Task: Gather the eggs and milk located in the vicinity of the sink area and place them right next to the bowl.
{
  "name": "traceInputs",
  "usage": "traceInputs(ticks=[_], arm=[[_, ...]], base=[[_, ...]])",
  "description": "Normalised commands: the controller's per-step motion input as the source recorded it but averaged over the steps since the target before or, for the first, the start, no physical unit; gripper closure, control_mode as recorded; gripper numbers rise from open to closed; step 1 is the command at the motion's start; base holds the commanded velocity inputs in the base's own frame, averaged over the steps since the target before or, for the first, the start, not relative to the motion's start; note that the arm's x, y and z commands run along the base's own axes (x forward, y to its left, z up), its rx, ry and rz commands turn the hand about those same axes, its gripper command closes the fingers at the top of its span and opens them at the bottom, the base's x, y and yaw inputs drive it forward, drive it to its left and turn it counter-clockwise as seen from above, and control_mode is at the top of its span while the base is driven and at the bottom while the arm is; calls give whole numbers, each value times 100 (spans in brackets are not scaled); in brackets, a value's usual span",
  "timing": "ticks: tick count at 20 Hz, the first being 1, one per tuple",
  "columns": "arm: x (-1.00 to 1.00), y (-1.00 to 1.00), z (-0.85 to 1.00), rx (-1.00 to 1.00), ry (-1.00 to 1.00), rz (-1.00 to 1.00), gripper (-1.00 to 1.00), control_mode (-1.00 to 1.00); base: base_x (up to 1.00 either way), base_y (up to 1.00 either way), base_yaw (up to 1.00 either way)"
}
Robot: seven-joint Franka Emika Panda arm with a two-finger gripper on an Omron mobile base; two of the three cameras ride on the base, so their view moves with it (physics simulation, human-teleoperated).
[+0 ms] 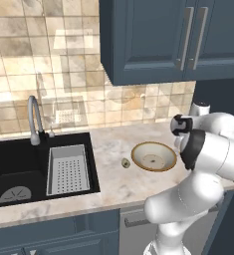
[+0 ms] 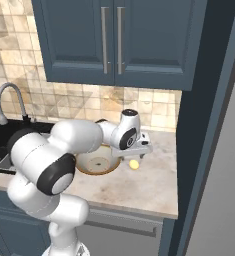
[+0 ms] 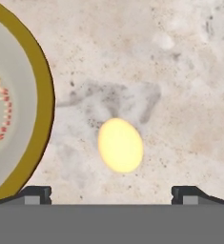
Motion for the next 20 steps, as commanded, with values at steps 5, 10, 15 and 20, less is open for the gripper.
traceInputs(ticks=[5,10,15,20], arm=[[11,0,-22,0,0,2,-100,-100],[13,-3,-7,0,1,5,-100,-100],[6,0,-3,0,0,4,-100,-100],[0,-1,-12,0,1,2,-100,-100]], base=[[0,0,0],[0,0,0],[0,0,0],[0,0,0]])
